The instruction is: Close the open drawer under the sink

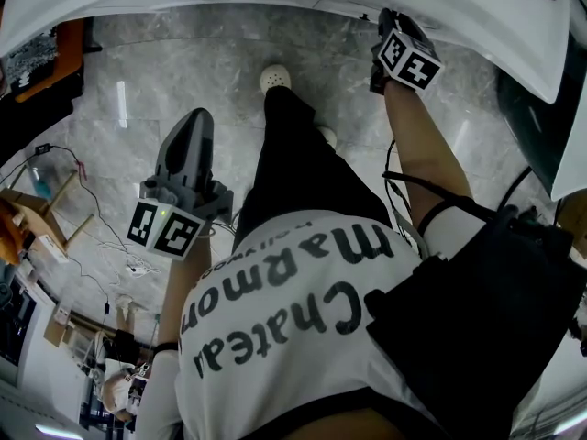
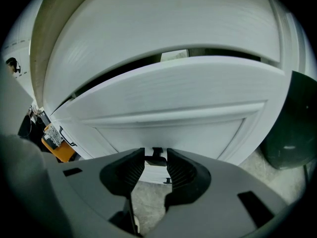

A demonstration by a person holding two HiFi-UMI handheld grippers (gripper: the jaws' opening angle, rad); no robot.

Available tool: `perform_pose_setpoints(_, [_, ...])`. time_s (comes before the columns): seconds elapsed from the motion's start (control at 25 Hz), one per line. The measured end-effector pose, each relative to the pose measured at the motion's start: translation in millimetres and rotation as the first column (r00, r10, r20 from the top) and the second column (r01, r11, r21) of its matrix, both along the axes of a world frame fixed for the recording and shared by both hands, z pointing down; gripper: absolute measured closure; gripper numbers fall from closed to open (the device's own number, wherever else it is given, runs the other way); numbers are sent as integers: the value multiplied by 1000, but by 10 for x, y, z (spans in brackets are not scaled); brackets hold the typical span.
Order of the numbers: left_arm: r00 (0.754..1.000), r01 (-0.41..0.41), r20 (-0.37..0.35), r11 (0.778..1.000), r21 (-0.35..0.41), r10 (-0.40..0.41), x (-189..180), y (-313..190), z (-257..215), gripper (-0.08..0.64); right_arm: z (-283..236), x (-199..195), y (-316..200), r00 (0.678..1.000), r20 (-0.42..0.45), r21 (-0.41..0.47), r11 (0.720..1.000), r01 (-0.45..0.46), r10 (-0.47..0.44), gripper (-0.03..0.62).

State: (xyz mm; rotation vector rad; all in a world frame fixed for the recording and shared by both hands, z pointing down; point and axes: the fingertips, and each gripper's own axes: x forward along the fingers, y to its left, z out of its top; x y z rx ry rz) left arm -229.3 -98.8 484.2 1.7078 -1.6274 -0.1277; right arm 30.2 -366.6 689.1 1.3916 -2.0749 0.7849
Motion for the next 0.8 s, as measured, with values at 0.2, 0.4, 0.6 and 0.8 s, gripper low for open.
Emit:
perform_pose_setpoints(0.2, [1000,2,-1,1000,-3,-2,12,44,33,552,20,7,-3,1000,11,-5,1000,-11,11,442])
perform_pose_setpoints(0.4, [1000,4,2,1000,7,-4,4,73,3,552,16,-2,-7,999,32,-21,1000,-14,15,440])
perform_pose_setpoints(0.6, [1000,5,6,1000,10,-6,29,164,-27,551,11,-2,2,1000,16,-54,999,2,-1,439])
perform_pose_setpoints(0.8, [1000,3,13,1000,26,-3,80,204,-91,551,-5,4,19,1000,-20,-30,1000,4,-5,446])
